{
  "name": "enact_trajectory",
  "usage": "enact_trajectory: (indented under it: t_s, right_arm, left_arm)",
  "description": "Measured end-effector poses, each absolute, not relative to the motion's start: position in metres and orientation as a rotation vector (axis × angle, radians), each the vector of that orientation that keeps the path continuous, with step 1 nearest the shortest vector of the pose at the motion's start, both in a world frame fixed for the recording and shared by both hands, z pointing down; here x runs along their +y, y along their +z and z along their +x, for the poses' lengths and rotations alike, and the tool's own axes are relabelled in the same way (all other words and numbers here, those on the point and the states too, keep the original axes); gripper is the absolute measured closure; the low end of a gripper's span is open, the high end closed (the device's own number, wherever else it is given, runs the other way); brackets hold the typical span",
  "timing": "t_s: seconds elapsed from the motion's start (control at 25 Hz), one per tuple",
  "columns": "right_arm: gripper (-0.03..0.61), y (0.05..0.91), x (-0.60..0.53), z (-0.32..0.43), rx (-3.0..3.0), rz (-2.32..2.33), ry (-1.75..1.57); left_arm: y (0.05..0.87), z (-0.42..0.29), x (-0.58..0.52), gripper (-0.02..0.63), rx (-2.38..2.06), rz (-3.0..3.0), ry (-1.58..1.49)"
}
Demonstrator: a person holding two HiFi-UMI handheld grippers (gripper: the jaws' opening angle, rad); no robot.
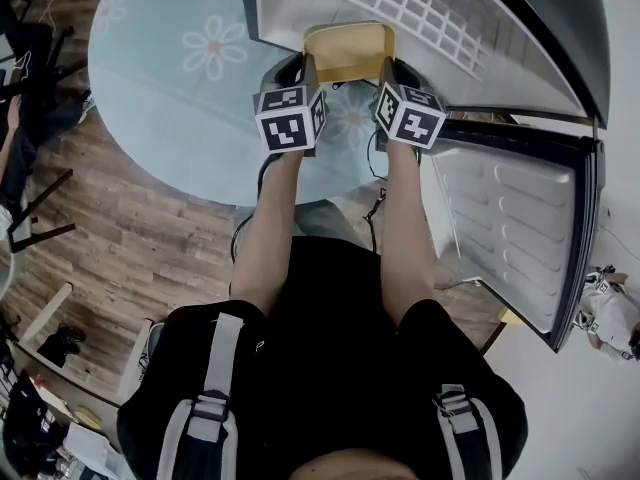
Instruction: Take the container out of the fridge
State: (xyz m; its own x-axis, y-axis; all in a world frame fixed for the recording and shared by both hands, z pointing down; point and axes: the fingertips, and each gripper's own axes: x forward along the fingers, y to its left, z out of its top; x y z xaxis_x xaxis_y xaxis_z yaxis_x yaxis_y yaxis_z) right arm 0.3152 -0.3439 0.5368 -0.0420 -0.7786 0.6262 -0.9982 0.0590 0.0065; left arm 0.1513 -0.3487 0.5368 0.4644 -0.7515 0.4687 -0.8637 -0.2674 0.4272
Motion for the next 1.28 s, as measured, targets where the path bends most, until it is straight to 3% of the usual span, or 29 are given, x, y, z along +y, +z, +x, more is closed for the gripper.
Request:
enact_trajectory:
  t_s: [0.6, 1.28]
  right_arm:
    - [0.557, 0.426, -0.276, 0.259, -2.01, 2.034, 0.48]
    - [0.543, 0.298, -0.148, 0.194, -1.963, 2.212, -0.121]
  left_arm:
    - [0.407, 0.1, -0.305, 0.6, -1.378, 2.445, 0.112]
    - [0.272, 0.046, -0.209, 0.601, -1.257, 2.79, -0.147]
